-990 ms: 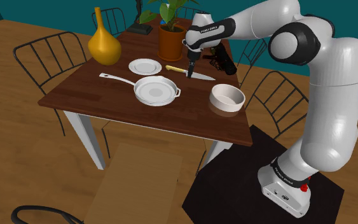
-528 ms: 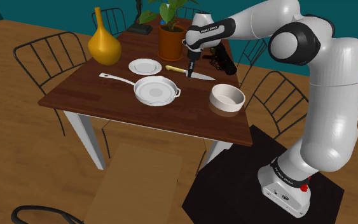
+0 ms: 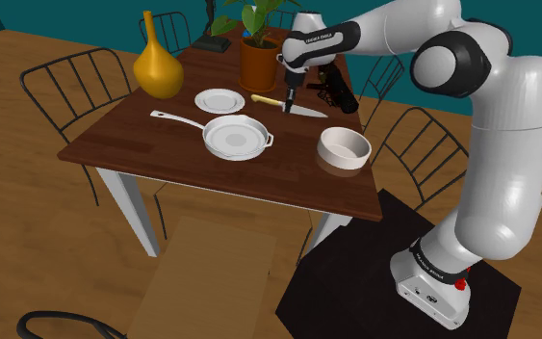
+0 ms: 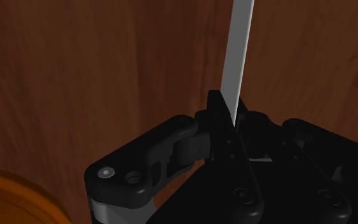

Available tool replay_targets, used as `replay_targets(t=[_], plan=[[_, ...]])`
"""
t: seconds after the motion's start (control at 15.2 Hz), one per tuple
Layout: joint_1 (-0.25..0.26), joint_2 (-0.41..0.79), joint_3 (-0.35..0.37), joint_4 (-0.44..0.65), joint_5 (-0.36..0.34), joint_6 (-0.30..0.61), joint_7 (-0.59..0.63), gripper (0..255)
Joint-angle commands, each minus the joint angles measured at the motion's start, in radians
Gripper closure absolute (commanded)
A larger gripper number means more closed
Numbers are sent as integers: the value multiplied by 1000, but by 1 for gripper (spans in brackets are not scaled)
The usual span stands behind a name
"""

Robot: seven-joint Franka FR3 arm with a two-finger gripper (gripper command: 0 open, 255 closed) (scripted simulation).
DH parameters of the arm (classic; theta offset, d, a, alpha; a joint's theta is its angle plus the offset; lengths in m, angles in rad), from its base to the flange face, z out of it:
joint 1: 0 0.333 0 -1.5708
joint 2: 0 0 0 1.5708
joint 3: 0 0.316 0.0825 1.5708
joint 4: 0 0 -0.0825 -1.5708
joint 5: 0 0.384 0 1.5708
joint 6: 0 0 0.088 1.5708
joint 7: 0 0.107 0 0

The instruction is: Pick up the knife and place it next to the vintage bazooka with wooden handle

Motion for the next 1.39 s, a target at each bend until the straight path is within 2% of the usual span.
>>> replay_targets(t=[0.0,1.32], plan=[[0,-9,-1,16,-2,-25,1,255],[-3,-63,-7,202,-12,-265,12,255]])
